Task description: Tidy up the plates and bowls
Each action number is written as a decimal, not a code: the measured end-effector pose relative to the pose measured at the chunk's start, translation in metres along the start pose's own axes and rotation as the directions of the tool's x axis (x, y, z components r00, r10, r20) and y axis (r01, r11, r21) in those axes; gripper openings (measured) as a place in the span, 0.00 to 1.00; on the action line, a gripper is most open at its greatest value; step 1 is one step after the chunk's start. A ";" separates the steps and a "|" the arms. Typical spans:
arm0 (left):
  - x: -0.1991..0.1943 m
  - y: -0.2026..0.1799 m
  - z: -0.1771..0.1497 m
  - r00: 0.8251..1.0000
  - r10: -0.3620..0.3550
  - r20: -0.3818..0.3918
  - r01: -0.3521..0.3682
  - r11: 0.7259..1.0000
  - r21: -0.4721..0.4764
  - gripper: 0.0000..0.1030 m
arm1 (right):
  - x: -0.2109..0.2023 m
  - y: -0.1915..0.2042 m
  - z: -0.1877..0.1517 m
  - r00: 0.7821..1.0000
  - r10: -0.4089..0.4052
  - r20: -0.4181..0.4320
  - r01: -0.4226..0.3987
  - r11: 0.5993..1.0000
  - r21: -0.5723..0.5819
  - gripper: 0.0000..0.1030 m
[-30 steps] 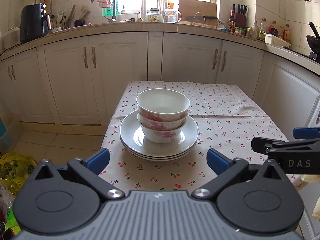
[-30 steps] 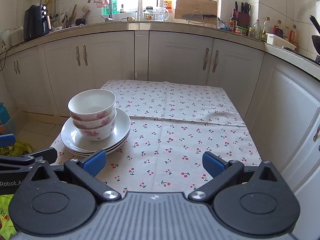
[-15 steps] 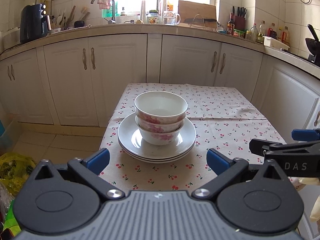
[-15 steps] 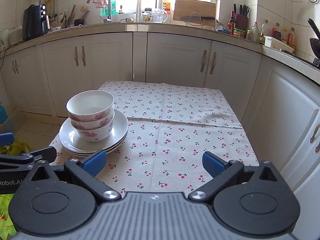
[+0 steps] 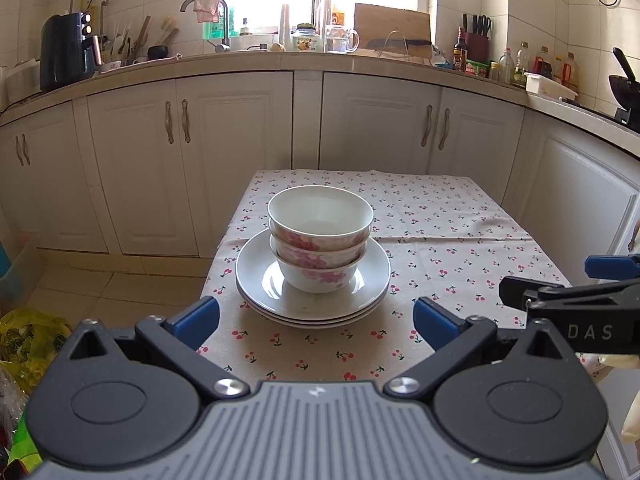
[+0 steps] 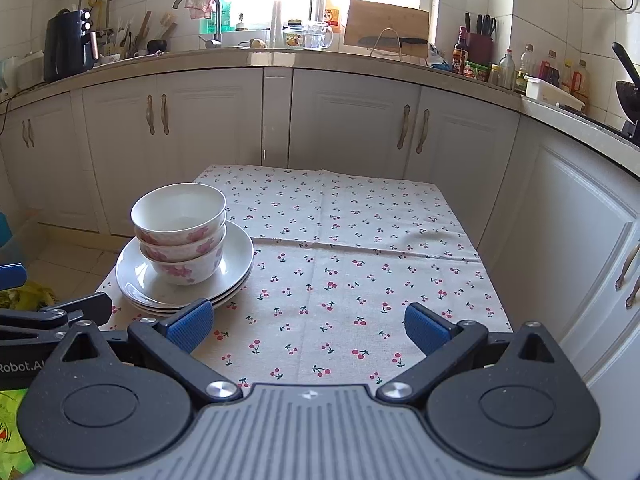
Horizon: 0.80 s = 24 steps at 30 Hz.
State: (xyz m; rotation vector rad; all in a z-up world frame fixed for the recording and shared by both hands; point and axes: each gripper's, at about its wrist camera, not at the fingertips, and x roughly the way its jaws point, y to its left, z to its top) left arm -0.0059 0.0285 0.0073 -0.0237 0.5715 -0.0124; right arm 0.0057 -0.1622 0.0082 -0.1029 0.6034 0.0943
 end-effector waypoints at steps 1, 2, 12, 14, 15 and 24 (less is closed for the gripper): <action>0.000 0.000 0.000 1.000 0.000 0.001 0.000 1.000 0.000 0.99 | 0.000 0.001 0.000 1.000 -0.002 0.000 0.002 1.000 0.000 1.00; 0.000 0.000 0.000 1.000 0.000 0.001 0.000 1.000 0.000 0.99 | 0.000 0.001 0.000 1.000 -0.002 0.001 0.002 1.000 0.000 1.00; 0.001 0.000 0.000 1.000 0.002 0.001 -0.002 1.000 0.002 0.99 | 0.000 0.002 0.000 1.000 -0.012 0.004 0.012 1.000 -0.005 1.00; 0.001 0.000 0.000 1.000 0.001 0.001 -0.001 1.000 0.002 0.99 | -0.001 0.003 0.000 1.000 -0.014 0.005 0.014 1.000 -0.006 1.00; 0.001 0.000 0.000 1.000 0.002 0.001 -0.002 1.000 0.002 0.99 | -0.001 0.003 0.000 1.000 -0.016 0.005 0.016 1.000 -0.006 1.00; 0.001 0.000 0.000 1.000 0.002 0.000 -0.002 1.000 0.003 0.99 | -0.001 0.004 0.000 1.000 -0.022 0.006 0.022 1.000 -0.012 1.00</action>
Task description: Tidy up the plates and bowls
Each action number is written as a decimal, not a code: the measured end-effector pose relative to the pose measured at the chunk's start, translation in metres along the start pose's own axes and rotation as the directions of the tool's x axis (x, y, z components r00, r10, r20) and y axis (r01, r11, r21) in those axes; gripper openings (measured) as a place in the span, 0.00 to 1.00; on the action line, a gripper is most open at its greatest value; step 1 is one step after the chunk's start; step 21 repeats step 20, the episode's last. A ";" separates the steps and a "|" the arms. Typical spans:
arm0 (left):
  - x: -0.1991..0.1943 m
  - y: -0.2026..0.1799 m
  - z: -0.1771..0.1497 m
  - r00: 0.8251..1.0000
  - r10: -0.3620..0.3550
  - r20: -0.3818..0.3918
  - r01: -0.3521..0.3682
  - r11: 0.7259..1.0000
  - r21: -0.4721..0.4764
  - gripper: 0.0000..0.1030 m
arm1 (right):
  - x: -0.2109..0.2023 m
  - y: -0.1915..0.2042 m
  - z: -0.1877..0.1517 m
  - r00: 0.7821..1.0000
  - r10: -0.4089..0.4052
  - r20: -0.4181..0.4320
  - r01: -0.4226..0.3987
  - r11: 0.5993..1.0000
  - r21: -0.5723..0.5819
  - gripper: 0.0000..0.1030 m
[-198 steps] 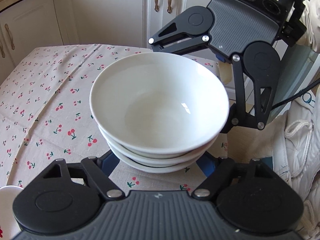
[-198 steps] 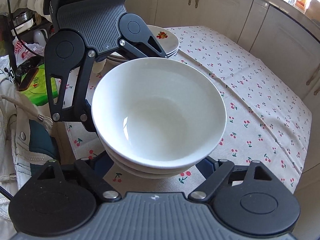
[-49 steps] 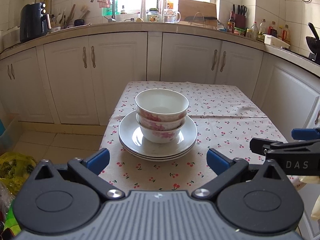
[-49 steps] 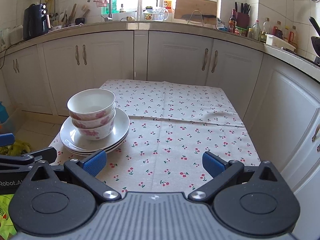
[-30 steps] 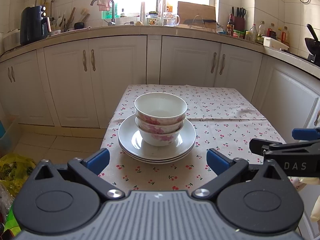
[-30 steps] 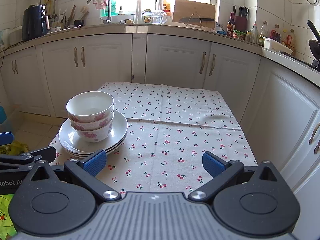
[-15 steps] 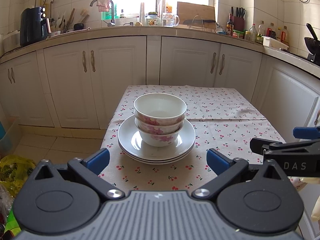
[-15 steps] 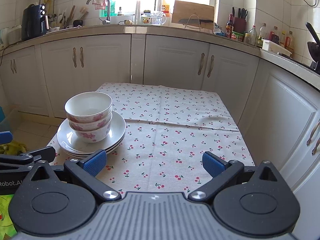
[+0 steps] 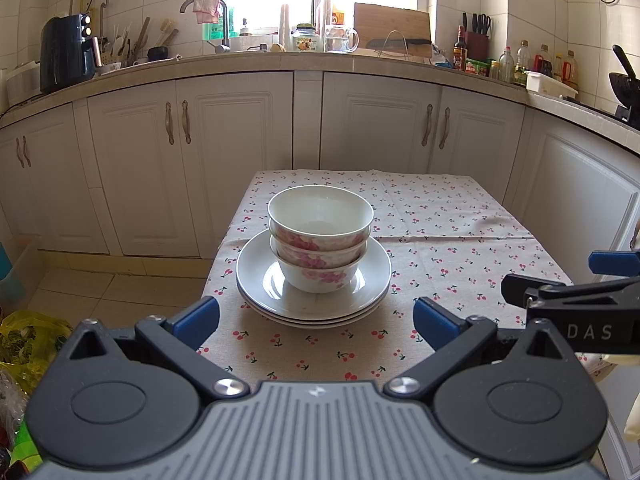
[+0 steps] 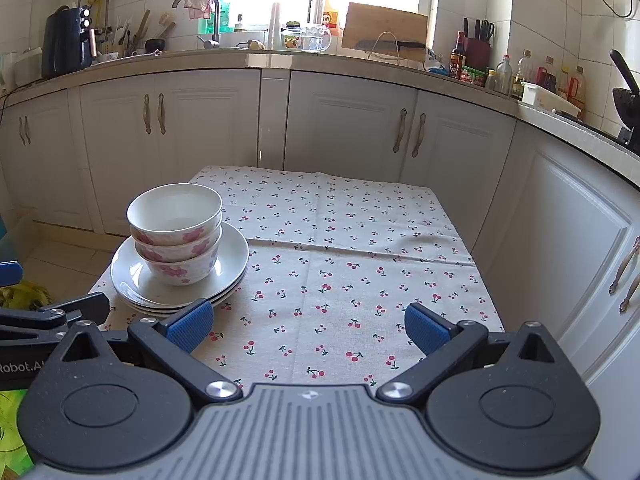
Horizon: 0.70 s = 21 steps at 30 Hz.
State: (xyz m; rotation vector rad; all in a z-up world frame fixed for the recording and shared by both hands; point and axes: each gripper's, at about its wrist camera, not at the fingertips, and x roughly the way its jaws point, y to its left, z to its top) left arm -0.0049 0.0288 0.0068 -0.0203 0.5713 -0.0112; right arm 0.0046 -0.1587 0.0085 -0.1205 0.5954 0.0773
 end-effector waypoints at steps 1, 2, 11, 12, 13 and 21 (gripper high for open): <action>0.000 0.000 0.000 1.000 0.000 0.000 0.000 1.000 -0.001 0.99 | 0.000 0.000 0.000 1.000 -0.001 0.000 0.001 1.000 0.000 1.00; 0.000 0.000 0.000 1.000 0.000 0.000 0.000 1.000 0.000 0.99 | 0.000 0.000 0.000 1.000 -0.002 0.000 0.002 1.000 0.000 1.00; 0.000 0.000 0.000 1.000 0.001 0.001 -0.001 1.000 0.002 0.99 | 0.000 0.000 0.000 1.000 -0.006 0.002 0.006 1.000 -0.003 1.00; 0.001 0.000 0.000 1.000 0.001 0.001 -0.001 1.000 0.003 0.99 | 0.000 0.000 0.000 1.000 -0.007 0.002 0.007 1.000 -0.004 1.00; 0.001 0.000 0.000 1.000 0.001 0.001 -0.001 1.000 0.002 0.99 | 0.000 0.001 0.000 1.000 -0.007 0.002 0.007 1.000 -0.004 1.00; 0.000 0.000 0.000 1.000 0.001 0.000 -0.001 1.000 0.002 0.99 | 0.000 0.000 0.000 1.000 -0.007 0.002 0.007 1.000 -0.004 1.00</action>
